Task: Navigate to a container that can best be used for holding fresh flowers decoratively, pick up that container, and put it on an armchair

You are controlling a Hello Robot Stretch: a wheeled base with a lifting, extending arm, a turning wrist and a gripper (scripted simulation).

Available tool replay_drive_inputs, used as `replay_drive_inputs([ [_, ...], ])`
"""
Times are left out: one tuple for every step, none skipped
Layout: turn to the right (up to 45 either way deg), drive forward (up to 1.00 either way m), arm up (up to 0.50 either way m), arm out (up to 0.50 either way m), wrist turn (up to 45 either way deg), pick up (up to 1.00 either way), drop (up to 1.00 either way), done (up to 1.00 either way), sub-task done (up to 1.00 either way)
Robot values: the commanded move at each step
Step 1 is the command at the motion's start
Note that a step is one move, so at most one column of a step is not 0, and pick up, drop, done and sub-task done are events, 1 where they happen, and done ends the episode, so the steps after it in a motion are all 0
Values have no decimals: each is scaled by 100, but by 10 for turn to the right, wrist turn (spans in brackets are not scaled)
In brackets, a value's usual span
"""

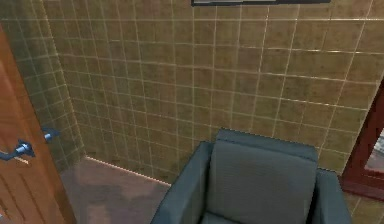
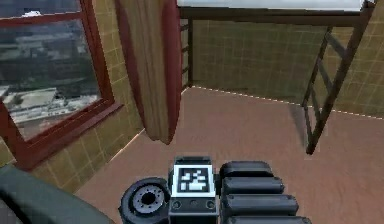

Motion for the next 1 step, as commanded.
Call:
replay_drive_inputs([
  [450,0,0,0,0,0,0,0,0],
])
